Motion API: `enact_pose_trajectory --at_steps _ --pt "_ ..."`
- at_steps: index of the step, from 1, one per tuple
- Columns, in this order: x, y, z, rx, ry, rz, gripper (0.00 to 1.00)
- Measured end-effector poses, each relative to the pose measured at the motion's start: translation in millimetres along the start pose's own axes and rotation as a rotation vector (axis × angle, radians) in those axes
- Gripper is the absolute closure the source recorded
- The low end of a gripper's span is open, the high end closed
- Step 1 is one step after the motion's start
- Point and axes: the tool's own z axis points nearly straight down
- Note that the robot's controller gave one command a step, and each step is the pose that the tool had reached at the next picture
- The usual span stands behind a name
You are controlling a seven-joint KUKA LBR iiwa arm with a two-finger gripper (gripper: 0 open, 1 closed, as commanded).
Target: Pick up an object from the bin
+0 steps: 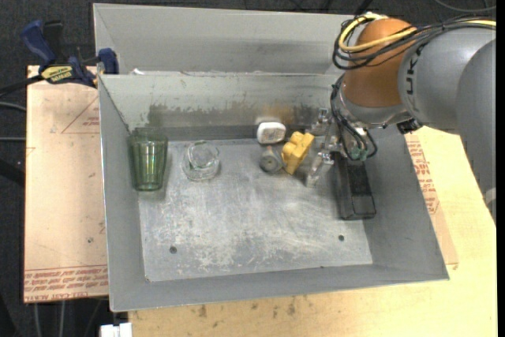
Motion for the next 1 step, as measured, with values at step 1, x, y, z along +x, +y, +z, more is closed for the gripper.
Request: enact_pose_trajectory --at_steps 1 --pt "2.5 11.9 -0.6 0.003 0.001 0.172 0.00"
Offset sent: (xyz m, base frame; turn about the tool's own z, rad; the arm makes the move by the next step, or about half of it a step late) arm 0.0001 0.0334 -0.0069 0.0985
